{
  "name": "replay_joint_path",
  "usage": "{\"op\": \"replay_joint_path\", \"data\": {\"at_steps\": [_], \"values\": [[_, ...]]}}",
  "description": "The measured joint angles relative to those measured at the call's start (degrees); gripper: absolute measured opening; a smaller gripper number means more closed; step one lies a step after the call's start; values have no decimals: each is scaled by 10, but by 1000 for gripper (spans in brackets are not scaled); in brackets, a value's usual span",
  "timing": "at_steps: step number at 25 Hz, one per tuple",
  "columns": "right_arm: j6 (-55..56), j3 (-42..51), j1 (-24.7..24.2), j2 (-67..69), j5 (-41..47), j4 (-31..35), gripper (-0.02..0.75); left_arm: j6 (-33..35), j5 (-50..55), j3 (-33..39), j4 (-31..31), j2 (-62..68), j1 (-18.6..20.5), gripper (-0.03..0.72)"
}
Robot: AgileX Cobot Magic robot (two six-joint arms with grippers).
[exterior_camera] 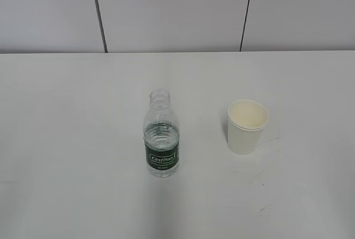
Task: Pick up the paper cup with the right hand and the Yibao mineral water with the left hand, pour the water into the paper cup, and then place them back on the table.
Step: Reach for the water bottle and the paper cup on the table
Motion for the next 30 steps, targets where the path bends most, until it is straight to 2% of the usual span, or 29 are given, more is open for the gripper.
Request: {"op": "replay_joint_path", "data": {"at_steps": [30], "values": [[0, 0, 0, 0, 0, 0, 586, 0, 0, 0, 0, 0, 0, 511]]}}
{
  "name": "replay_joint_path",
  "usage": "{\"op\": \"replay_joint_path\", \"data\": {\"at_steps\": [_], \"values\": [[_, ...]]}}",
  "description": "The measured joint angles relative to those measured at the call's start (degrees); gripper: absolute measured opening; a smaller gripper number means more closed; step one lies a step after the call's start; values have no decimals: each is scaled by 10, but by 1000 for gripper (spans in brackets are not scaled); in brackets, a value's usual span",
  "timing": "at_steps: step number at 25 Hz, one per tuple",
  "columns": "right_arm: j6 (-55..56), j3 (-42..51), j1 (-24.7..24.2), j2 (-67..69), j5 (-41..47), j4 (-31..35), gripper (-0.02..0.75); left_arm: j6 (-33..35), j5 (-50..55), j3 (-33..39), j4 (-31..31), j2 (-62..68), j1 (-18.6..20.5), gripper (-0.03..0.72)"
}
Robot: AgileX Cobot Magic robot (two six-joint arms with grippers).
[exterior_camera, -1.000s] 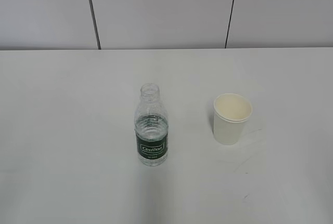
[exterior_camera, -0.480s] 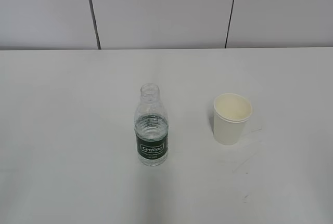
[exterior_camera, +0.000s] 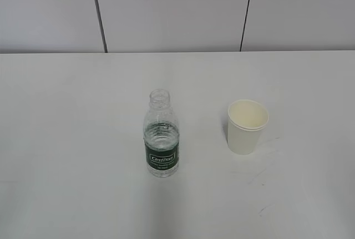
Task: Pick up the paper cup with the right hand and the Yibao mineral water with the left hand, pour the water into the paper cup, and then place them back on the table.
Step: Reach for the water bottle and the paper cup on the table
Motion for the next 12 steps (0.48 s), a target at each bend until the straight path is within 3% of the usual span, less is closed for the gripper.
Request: {"op": "replay_joint_path", "data": {"at_steps": [12], "values": [[-1, -1, 0, 0, -1, -2, 585, 0, -3, -1, 2, 0, 0, 511]]}}
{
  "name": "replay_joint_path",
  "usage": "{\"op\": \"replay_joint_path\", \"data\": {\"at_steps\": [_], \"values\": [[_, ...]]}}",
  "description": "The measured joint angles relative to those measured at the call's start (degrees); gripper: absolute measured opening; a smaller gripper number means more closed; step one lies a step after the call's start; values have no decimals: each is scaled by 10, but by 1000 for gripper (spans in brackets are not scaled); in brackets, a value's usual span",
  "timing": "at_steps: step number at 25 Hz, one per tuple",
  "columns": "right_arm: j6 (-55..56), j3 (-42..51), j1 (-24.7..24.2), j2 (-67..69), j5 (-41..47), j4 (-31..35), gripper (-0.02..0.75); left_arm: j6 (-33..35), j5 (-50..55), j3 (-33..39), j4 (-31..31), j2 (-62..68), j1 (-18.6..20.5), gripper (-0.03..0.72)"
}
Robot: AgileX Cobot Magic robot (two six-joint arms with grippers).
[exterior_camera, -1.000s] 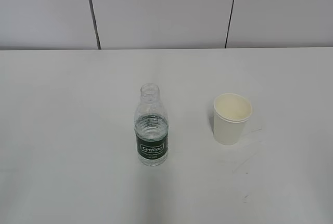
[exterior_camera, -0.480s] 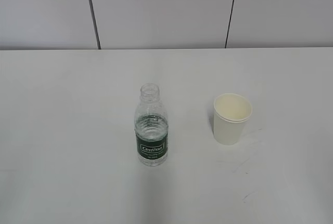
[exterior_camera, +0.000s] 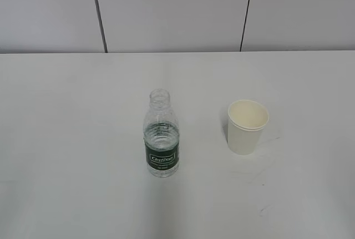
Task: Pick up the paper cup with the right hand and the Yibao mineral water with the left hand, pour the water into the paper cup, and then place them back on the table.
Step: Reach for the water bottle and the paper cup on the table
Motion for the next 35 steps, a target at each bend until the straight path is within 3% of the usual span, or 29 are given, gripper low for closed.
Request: {"op": "replay_joint_path", "data": {"at_steps": [7, 20, 28, 35], "values": [[-5, -4, 0, 4, -96, -1, 586, 29, -154, 0, -28, 0, 0, 486], [-5, 141, 0, 50, -399, -12, 585, 35, -415, 139, -4, 0, 0, 469], [-5, 166, 0, 111, -543, -26, 586, 35, -529, 185, -4, 13, 0, 469], [-5, 214, 0, 214, -704, -26, 586, 35, -571, 190, -4, 103, 0, 469]]}}
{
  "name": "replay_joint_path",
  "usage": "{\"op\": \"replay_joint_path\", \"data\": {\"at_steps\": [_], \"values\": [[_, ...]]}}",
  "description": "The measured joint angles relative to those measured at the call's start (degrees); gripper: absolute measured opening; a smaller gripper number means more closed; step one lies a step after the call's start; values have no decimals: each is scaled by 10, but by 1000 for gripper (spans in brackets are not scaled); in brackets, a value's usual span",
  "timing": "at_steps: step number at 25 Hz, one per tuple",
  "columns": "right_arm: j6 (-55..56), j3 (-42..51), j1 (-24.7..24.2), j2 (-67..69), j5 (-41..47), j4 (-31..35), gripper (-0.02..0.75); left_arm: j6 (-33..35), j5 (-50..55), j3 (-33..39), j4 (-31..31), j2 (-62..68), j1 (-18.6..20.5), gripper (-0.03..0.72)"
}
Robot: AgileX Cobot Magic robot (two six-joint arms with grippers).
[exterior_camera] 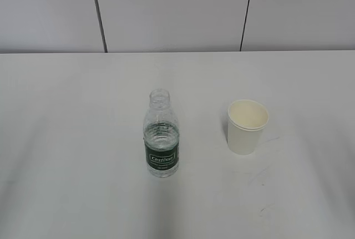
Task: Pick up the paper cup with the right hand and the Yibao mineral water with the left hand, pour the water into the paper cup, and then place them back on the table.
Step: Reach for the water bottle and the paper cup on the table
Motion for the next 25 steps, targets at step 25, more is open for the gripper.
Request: {"op": "replay_joint_path", "data": {"at_steps": [25], "values": [[-1, 2, 0, 183, -122, 0, 586, -6, -294, 0, 0, 392, 0, 468]]}}
